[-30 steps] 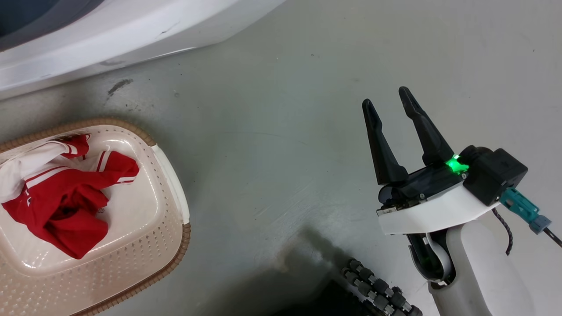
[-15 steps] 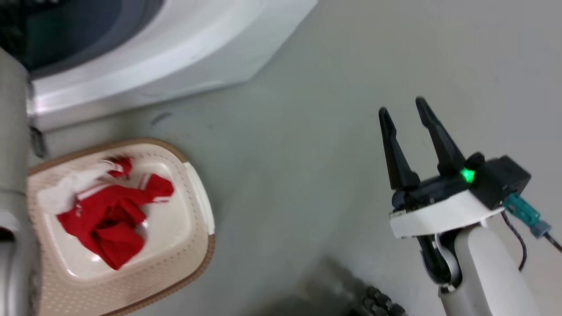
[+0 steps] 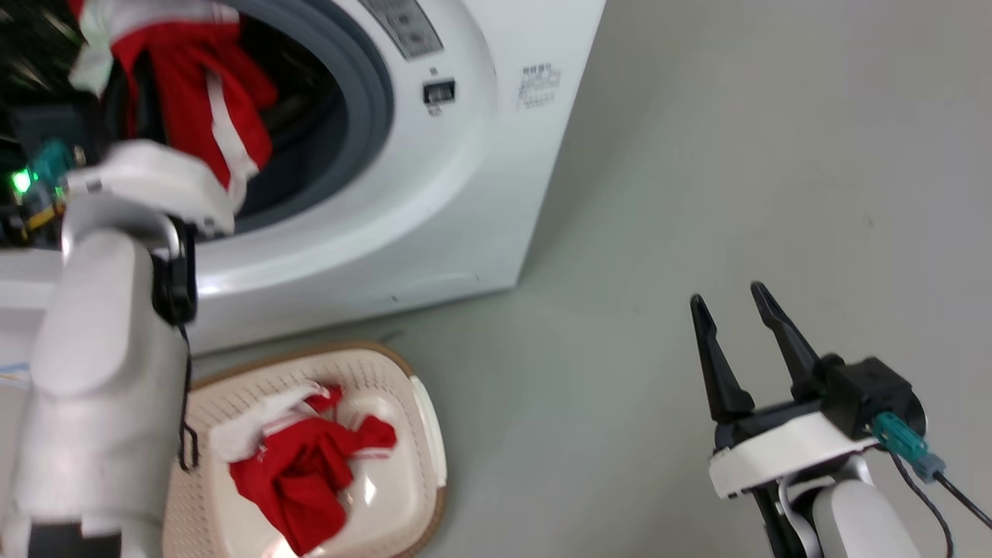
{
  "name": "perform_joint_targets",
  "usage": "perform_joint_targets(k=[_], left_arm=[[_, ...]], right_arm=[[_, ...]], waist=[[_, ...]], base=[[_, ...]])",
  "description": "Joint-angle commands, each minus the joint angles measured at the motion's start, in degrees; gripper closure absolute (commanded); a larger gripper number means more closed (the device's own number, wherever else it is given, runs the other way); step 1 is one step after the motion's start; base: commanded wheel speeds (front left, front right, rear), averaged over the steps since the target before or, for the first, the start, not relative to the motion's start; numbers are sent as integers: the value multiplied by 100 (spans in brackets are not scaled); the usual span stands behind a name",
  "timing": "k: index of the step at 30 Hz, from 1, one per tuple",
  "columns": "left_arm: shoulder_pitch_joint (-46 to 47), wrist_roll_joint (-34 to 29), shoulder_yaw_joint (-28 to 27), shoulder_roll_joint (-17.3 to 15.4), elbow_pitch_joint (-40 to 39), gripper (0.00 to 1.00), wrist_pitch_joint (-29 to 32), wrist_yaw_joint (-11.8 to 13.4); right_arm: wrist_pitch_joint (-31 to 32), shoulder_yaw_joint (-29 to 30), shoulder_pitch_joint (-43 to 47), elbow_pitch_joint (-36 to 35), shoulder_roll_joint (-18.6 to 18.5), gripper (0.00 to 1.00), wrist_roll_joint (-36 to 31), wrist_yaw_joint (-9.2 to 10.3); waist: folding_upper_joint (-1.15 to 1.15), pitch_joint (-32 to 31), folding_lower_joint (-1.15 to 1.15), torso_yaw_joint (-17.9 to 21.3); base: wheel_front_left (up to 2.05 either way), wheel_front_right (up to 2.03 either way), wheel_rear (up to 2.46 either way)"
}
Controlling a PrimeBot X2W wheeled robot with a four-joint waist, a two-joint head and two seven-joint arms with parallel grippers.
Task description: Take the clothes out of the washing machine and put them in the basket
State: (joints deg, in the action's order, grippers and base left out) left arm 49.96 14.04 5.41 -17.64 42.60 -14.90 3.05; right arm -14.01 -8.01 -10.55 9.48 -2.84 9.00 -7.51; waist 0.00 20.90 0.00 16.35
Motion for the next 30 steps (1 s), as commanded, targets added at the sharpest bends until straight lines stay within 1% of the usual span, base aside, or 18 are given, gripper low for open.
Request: perform_joint_targets(k=[1, 3, 7, 9, 13, 16, 21, 24, 27, 30], left_arm=[[-426, 15, -84, 45, -380, 100, -38, 35], [-908, 18, -167, 129, -786, 100, -33, 46], [-1712, -2, -300, 260, -1527, 100, -35, -10], [-2147, -10, -329, 386, -1880, 100, -34, -11], [-2907, -80, -308, 563, -2575, 100, -31, 10], [-3438, -125, -239, 697, -3089, 100, -30, 41], [-4224, -166, -45, 905, -3899, 100, 11, 148], [-4634, -170, 88, 1013, -4134, 100, 103, 214], [-4920, -161, 220, 1116, -4022, 100, 204, 308], [-4943, -73, 385, 1239, -3659, 100, 231, 317]], right_arm=[[55, 73, 173, -30, -7, 0, -38, 4], [134, 142, 306, -80, -6, 0, -95, 4], [256, 298, 542, -216, -4, 0, -161, 4], [334, 358, 681, -294, -4, 0, -201, 4], [483, 463, 891, -482, -4, 0, -269, 4], [570, 499, 980, -648, -3, 0, -295, 4], [629, 570, 1027, -868, -4, 0, -299, 4], [622, 588, 969, -965, -4, 0, -284, 4], [600, 563, 817, -1041, -3, 0, -247, 4], [578, 523, 654, -1106, -4, 0, -234, 4]], waist=[[0, -674, 0, -330], [0, -890, 0, -395], [0, -1240, 0, -553], [0, -1411, 0, -640], [0, -1625, 0, -810], [0, -1654, 0, -905], [0, -1515, 0, -1047], [0, -1294, 0, -1103], [0, -968, 0, -1108], [0, -507, 0, -1086]], base=[[0, 0, 0], [0, 0, 0], [0, 0, 0], [0, 0, 0], [0, 0, 0], [0, 0, 0], [0, 0, 0], [0, 0, 0], [0, 0, 0], [0, 0, 0]])
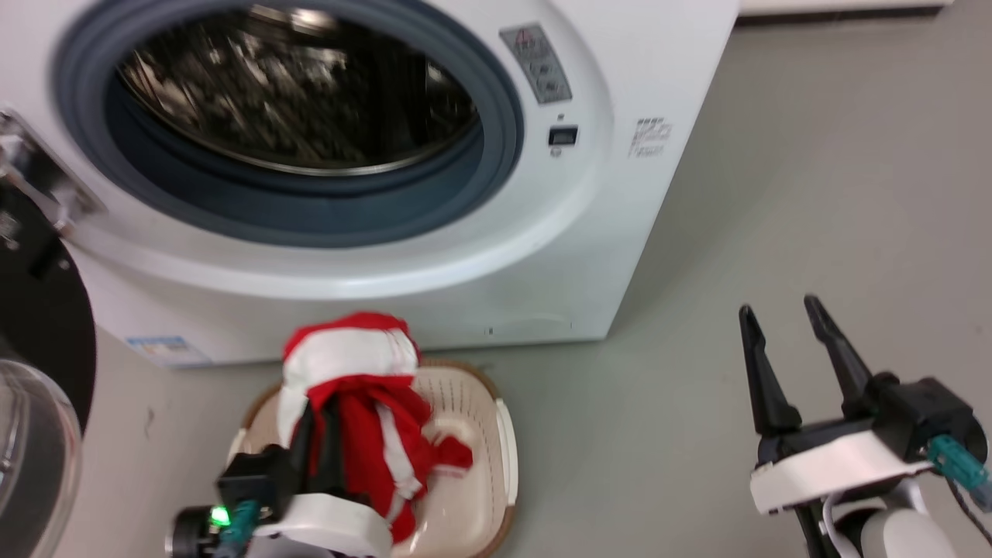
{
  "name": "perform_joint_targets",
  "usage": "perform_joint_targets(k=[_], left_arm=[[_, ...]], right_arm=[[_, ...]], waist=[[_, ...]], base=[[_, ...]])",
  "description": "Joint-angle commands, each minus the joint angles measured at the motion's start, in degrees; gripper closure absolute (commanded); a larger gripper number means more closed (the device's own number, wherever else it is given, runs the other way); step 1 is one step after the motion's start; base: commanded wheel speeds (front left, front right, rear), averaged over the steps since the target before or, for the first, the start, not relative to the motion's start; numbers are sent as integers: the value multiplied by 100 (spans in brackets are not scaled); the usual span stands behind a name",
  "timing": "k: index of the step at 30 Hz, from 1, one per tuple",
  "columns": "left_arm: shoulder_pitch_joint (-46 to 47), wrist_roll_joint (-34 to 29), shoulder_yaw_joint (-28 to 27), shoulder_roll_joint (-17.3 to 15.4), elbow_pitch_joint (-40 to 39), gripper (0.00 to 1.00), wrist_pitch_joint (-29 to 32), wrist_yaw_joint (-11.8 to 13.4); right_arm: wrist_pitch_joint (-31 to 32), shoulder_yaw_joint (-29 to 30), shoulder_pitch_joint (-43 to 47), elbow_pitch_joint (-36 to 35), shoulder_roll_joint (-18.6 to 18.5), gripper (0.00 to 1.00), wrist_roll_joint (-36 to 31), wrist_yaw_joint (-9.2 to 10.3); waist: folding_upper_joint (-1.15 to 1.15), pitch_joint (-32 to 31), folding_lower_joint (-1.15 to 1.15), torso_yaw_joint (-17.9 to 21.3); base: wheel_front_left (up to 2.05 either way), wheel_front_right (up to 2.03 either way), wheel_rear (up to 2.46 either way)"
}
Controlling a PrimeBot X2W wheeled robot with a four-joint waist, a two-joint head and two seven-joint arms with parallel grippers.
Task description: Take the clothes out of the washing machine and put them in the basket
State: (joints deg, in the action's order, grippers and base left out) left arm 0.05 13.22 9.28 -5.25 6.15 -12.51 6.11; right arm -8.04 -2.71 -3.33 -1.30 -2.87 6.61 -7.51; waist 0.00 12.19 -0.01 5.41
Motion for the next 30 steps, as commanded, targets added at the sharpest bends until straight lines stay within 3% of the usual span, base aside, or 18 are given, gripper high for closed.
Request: perform_joint_targets(k=[1, 15, 19, 28, 29, 30], left_arm=[[139, 38, 44, 30, 146, 100, -29, -7], [2390, 301, 15, 142, 3522, 100, -264, -203], [2914, 306, -167, 86, 4082, 100, -277, -309], [3408, 278, -470, -35, 4919, 100, -269, -363], [3429, 279, -505, -34, 4956, 80, -269, -373], [3447, 296, -552, -43, 4985, 40, -269, -371]], right_arm=[[-36, -27, -151, -38, 1, 0, 12, 4], [-341, -402, -1269, 55, 2, 0, 34, 4], [-451, -535, -1571, 139, 2, 0, 124, 4], [-652, -769, -1924, 530, 2, 0, 371, 4], [-667, -781, -1940, 581, 2, 0, 390, 4], [-673, -782, -1954, 641, 3, 0, 403, 4]], waist=[[0, 536, 1, 19], [0, 2805, 1, 334], [0, 3338, 1, 452], [0, 3819, 1, 690], [0, 3812, 1, 704], [0, 3783, 1, 715]], base=[[0, 0, 0], [0, 0, 0], [0, 0, 0], [0, 0, 0], [0, 0, 0], [0, 0, 0]])
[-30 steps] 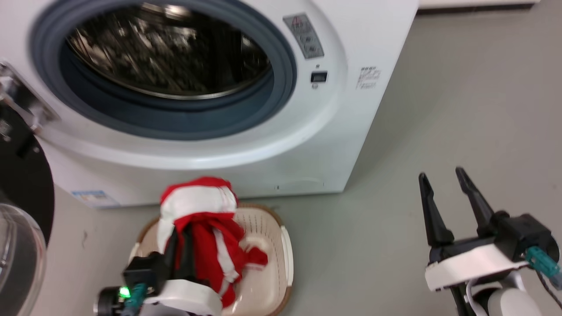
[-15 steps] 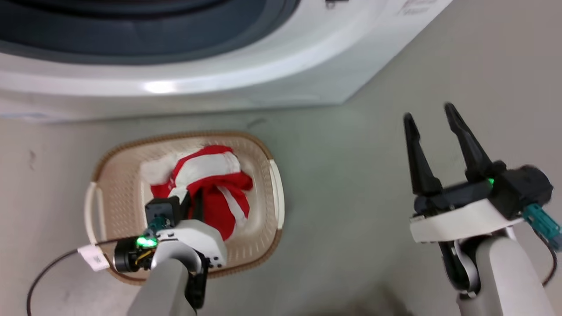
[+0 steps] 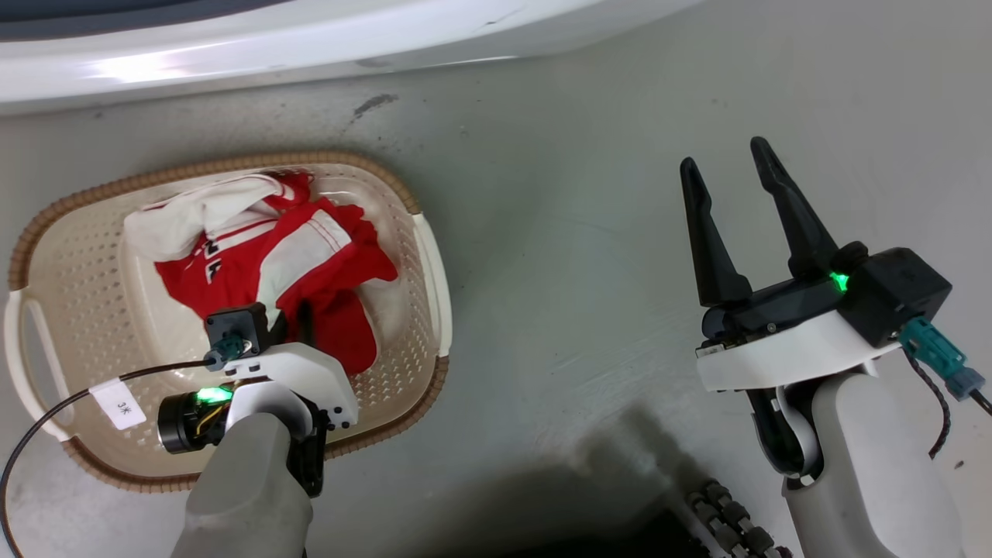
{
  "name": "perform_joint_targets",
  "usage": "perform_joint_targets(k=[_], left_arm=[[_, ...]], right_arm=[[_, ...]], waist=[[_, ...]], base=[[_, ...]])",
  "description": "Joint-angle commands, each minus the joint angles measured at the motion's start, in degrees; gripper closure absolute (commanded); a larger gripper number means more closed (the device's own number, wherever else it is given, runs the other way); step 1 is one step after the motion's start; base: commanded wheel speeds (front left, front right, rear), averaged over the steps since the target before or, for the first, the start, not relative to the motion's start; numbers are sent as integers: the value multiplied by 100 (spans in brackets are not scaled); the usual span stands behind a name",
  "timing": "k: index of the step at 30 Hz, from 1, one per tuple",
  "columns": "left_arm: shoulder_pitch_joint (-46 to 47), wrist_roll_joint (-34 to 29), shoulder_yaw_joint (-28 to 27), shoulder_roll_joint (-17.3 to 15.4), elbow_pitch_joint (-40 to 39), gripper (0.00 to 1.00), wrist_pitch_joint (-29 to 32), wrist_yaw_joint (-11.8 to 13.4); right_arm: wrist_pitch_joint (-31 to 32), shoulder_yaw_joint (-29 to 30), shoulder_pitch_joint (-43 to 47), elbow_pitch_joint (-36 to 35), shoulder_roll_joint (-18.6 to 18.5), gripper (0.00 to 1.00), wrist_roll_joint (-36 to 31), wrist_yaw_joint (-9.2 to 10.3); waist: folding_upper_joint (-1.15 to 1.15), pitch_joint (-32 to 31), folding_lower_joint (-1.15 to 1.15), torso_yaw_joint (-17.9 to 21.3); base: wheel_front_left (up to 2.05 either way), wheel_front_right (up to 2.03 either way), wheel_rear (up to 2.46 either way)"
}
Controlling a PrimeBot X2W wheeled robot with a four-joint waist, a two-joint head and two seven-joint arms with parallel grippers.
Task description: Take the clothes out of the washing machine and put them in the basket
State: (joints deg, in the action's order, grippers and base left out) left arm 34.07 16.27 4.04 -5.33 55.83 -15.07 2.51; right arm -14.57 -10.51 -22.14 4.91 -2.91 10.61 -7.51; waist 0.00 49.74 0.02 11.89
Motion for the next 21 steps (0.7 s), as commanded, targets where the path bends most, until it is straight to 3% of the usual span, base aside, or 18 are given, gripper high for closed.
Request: perform_joint_targets(k=[1, 4, 11, 21], left_arm=[[51, -27, -44, -44, 55, 0, -13, -28], [32, -58, -139, -47, 47, 0, -13, -37], [-620, -214, -298, 46, -422, 0, -14, -190], [-1633, -500, -480, 217, -2019, 0, -14, -330]], right_arm=[[-37, 10, -92, 69, 6, 0, 27, 4], [-52, 66, -97, 196, 6, 0, 0, 4], [-60, 227, 374, 470, 2, 0, -232, 4], [64, 641, 1163, 379, 2, 0, -580, 4]], waist=[[0, -16, -2, 72], [0, -248, -2, 55], [0, -1606, -2, -139], [0, -3368, -2, -469]], base=[[0, 0, 0], [0, 0, 0], [0, 0, 0], [0, 0, 0]])
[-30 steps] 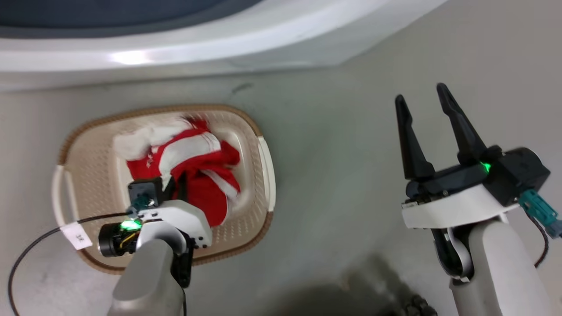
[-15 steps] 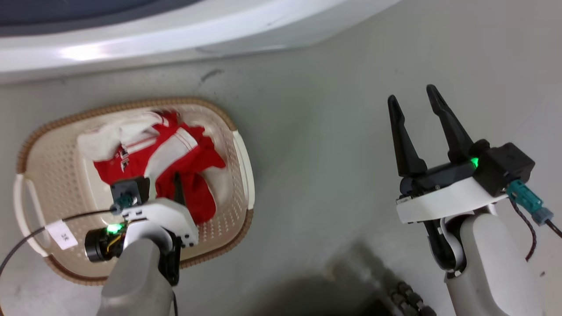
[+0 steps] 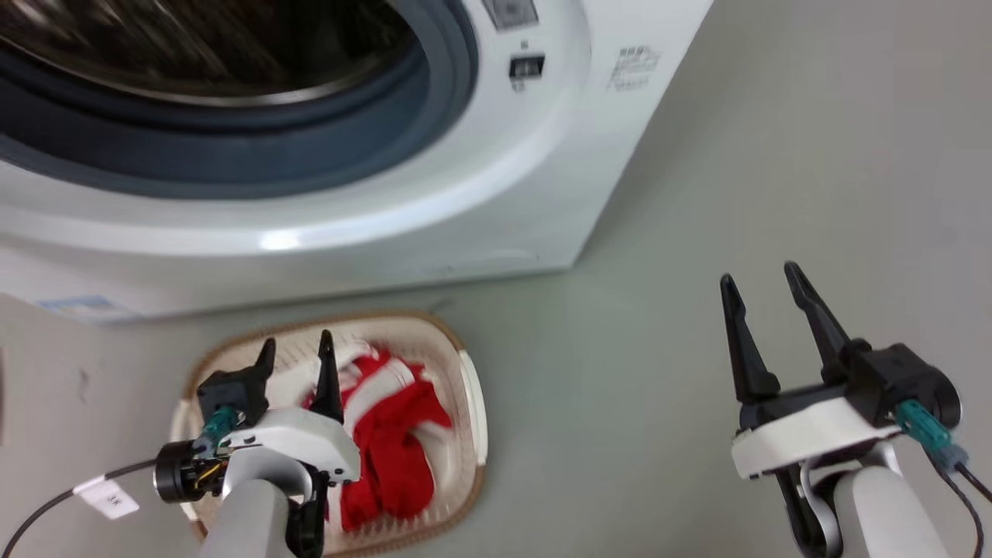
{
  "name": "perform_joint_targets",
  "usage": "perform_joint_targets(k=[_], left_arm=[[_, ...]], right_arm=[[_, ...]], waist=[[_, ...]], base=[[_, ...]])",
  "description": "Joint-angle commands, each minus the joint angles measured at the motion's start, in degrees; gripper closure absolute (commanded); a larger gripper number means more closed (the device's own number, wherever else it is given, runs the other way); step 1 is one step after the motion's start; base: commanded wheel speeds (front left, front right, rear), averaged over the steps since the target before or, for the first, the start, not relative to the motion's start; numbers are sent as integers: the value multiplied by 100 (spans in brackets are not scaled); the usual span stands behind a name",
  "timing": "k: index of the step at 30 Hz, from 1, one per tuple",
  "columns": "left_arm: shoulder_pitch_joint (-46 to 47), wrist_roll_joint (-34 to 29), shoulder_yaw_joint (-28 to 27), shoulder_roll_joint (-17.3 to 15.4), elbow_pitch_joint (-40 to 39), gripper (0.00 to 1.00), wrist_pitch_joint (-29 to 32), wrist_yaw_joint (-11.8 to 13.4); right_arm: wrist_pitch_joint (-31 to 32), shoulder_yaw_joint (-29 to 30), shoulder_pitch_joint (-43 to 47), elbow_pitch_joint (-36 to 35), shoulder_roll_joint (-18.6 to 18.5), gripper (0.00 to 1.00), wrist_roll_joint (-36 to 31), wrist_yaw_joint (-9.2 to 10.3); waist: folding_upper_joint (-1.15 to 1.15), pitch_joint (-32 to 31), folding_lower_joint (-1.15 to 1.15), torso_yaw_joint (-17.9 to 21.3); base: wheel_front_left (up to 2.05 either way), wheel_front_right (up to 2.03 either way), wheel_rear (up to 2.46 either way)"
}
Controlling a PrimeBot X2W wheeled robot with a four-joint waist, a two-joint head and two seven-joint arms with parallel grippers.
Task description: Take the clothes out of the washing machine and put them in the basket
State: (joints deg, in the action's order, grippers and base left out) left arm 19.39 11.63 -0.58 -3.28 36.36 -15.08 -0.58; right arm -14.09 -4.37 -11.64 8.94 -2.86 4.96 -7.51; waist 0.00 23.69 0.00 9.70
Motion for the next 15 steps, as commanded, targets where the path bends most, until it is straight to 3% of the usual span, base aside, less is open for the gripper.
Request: perform_joint_targets(k=[1, 15], left_arm=[[-236, -67, -37, 20, -278, 0, -13, -12], [-1098, -682, 60, -31, -2673, 0, -12, -81]], right_arm=[[61, 59, 178, -67, -2, 0, -41, 4], [539, 426, 983, -661, -1, 0, -148, 4]], waist=[[0, -877, 0, -272], [0, -2100, 0, -465]], base=[[0, 0, 0], [0, 0, 0]])
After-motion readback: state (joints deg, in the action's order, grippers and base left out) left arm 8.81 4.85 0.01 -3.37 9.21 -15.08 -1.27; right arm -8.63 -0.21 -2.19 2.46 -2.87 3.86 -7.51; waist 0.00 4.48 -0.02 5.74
